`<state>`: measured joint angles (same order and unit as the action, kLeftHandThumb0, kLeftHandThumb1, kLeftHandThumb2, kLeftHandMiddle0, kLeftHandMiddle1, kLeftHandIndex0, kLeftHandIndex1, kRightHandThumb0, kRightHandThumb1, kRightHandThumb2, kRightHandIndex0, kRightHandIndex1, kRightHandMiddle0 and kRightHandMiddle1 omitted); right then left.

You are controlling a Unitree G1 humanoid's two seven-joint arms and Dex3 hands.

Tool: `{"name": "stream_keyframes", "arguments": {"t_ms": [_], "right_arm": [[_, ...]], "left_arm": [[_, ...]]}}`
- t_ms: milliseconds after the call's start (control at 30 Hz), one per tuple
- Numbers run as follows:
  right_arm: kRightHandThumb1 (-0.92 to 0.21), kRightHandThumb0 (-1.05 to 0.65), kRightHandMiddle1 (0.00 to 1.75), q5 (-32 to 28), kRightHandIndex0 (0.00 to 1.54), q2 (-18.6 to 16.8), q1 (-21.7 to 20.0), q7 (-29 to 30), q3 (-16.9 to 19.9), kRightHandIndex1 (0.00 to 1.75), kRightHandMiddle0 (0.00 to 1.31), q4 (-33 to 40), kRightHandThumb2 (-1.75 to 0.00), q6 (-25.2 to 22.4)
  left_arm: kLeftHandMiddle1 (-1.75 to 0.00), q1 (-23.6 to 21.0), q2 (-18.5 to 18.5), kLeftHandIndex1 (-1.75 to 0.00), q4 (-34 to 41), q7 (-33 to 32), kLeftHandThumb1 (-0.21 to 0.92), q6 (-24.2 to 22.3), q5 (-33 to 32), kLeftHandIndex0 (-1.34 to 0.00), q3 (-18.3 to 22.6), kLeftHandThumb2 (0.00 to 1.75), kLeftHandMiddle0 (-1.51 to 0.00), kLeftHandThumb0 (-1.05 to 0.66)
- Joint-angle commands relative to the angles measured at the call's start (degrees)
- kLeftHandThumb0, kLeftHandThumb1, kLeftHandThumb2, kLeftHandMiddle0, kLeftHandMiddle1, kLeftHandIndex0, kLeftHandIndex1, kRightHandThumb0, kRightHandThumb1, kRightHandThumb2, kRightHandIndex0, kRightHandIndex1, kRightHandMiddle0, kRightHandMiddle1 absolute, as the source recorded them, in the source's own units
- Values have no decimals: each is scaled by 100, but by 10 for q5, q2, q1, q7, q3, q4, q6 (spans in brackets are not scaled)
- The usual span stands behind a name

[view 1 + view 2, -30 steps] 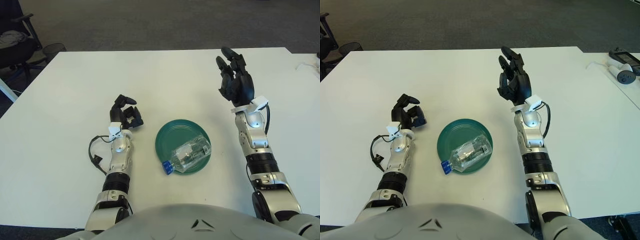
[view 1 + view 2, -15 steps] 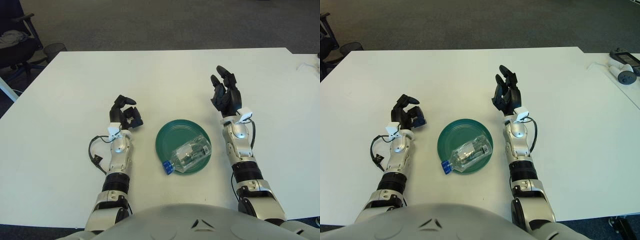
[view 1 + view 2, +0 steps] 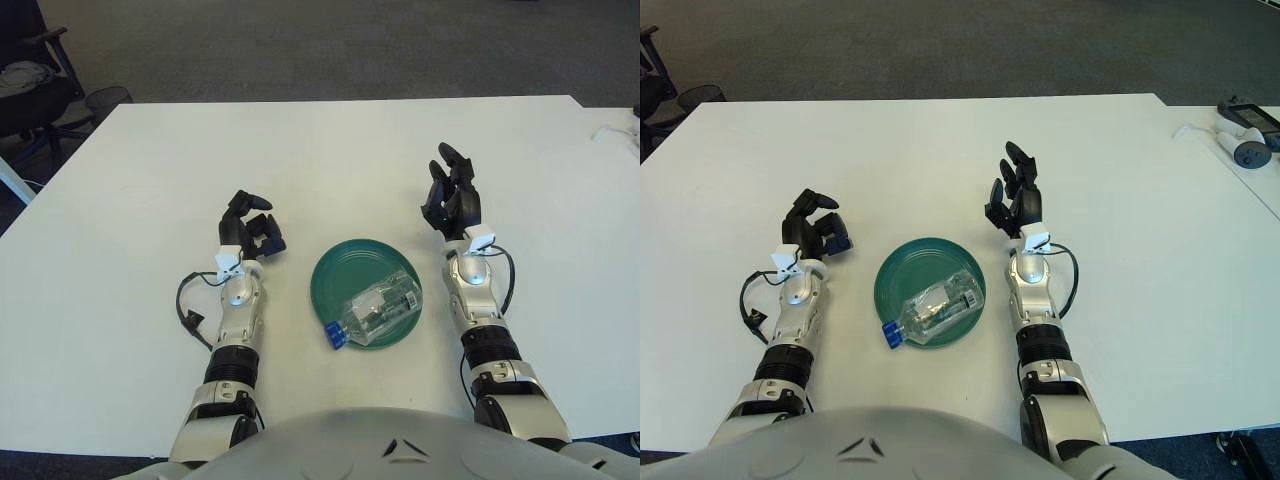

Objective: Put the bottle into the plate.

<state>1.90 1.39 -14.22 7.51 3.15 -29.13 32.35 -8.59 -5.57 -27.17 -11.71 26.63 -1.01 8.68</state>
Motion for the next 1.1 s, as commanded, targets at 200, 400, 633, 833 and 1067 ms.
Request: {"name": "stream_keyframes", "arguments": {"t_ms": [200,400,633,833,1067], "right_arm": [[-92,-65,41,42,20,6,23,30,-2,8,0,-43,-89,32],[-92,-63,38,67,19,19,36,43,-4,7,0,-60,-87,28],[-92,-65,40,95,20,33,51,53,-15,7,0,-51,-87,-6],[-92,-69,43,108,21,39,81,33,-28,7,0,10,-88,-82],[-92,-71,52,94,21,54,100,-7,-32,7,0,36,-91,-120]], "left_arm": [[-175,-6,5,-175,3,3,7,-4,-1,-82,-1,162,-130,-58],[-175,-6,7,-175,9,5,7,-14,0,-81,-3,162,-130,-58],[-175,-7,7,-175,12,1,8,-19,2,-81,-3,161,-130,-58],[-175,-7,7,-175,15,1,7,-21,2,-81,-4,162,-130,-58],[-175,-6,7,-175,22,2,7,-27,2,-82,-6,162,-130,-58]]}}
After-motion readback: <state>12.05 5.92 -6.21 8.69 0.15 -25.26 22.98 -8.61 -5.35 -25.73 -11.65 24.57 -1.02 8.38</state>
